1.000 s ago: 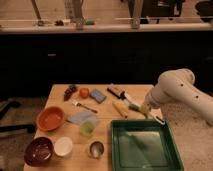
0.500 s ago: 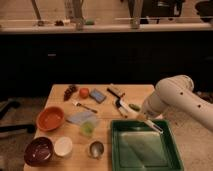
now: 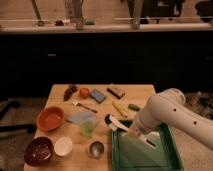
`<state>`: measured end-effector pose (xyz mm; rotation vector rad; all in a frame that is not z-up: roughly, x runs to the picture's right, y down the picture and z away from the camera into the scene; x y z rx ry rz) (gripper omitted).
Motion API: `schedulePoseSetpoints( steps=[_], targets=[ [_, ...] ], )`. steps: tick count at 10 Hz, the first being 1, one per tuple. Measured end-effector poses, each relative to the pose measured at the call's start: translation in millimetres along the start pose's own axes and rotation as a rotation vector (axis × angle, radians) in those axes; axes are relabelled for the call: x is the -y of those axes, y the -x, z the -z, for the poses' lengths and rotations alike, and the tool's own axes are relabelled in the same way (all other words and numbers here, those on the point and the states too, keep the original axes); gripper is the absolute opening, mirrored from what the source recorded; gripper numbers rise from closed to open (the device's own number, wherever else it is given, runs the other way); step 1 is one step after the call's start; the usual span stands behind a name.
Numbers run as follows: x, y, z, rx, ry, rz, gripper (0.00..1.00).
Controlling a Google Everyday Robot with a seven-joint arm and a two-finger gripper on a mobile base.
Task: Place brush in metal cup
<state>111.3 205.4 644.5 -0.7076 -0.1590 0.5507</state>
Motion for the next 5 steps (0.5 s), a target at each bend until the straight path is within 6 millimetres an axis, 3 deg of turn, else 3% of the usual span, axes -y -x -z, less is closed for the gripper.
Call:
schedulePoseSetpoints(
  steps=[3, 5],
  targets=[
    [-40.2, 14.6, -17.2, 0.007, 0.077, 0.06, 0.0],
    [-42.6, 16.2, -17.5, 0.008, 0.08, 0.066, 0.0]
  ],
)
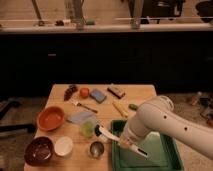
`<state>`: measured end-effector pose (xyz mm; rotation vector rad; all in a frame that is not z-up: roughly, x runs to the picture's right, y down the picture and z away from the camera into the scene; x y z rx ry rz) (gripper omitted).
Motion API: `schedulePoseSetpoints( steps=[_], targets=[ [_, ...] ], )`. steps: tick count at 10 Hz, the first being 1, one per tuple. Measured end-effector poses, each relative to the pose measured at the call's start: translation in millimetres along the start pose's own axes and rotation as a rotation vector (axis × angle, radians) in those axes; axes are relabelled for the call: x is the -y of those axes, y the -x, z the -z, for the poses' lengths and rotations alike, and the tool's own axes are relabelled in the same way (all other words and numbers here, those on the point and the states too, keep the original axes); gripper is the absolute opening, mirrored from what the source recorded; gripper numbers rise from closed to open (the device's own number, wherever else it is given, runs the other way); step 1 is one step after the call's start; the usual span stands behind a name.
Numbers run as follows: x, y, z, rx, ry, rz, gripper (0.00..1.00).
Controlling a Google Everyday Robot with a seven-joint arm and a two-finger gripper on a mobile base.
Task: Place brush in metal cup
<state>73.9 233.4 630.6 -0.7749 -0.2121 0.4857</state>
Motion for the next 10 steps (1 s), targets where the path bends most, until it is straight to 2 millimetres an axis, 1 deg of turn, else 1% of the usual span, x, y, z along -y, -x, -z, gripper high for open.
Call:
schedulePoseSetpoints(
  steps=[7, 8, 10],
  targets=[
    [-0.2, 0.5, -1.2, 0.0, 0.003, 0.003, 0.0],
    [-4.4, 1.6, -3.1, -0.003, 0.003, 0.015, 0.0],
    [-20.5, 18.5, -6.6, -0.004, 0.001, 0.056, 0.0]
  ],
)
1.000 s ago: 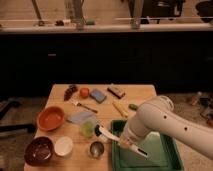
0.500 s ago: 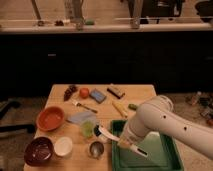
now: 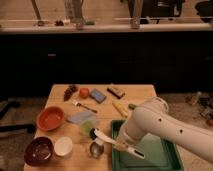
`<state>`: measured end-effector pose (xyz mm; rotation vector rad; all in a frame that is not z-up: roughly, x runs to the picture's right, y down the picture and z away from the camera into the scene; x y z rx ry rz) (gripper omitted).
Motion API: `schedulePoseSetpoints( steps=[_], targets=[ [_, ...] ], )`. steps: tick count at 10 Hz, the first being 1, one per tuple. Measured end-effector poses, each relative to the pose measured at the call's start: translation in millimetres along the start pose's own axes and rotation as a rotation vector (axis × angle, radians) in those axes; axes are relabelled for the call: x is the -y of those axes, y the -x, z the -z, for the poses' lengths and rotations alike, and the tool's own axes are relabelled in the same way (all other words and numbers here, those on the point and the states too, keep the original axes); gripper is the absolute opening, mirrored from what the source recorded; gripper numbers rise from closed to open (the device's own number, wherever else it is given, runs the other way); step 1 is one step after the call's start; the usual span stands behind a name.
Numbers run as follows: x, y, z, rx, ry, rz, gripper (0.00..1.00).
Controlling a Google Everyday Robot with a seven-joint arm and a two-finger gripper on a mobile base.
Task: Place brush in metal cup
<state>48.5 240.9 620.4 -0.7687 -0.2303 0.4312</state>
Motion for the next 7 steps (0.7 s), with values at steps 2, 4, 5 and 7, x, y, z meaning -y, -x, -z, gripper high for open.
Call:
schedulePoseSetpoints(
  steps=[2, 4, 5, 7],
  targets=[
    [-15.4, 14.5, 1.3, 0.005, 0.0, 0.041, 0.0],
    [-28.7, 25.3, 1.0, 0.011, 0.005, 0.083, 0.0],
    [-32.5, 29.2, -0.5, 0.013, 0.006, 0.096, 0.0],
    [-41.0, 41.7, -9.3, 0.02, 0.0, 0.113, 0.0]
  ],
)
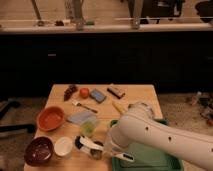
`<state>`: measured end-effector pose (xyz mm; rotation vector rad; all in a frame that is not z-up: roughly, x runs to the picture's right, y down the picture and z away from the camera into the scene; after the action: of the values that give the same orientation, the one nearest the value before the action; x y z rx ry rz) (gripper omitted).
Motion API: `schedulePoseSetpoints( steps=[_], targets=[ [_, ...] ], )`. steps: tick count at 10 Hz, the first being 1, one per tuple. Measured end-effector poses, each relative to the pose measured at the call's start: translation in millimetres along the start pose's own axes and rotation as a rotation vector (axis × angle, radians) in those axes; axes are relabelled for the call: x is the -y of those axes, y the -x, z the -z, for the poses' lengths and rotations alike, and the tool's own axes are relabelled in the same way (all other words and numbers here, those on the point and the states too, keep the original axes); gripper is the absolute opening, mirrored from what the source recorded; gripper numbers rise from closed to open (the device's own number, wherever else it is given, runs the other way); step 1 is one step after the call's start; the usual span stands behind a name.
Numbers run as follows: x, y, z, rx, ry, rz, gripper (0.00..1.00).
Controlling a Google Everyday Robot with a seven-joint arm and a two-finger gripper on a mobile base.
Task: Place brush in metal cup
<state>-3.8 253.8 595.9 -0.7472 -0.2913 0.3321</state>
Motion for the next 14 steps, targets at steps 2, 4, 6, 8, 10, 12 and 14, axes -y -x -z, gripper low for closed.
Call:
schedulePoseSetpoints(
  steps=[2, 4, 6, 8, 10, 12, 14],
  targets=[
    [-7.6, 13.1, -11.0, -0.002, -0.009, 0.014, 0.0],
    [-15.9, 27.6, -22.4, -0.009, -0.01, 0.032, 0.0],
    [-19.7, 36.5, -29.1, -0.017, -0.007, 0.042, 0.0],
    [-20.2, 48.6, -35.3, -0.029, -0.007, 0.059, 0.0],
    [-13.7, 56.8, -38.7, -0.038, -0.01, 0.064, 0.0],
    [-0.7, 63.8, -43.5, -0.049, -0.015, 0.062, 0.0],
    [12.0, 62.0, -50.4, -0.063, -0.02, 0.049, 0.0]
  ],
)
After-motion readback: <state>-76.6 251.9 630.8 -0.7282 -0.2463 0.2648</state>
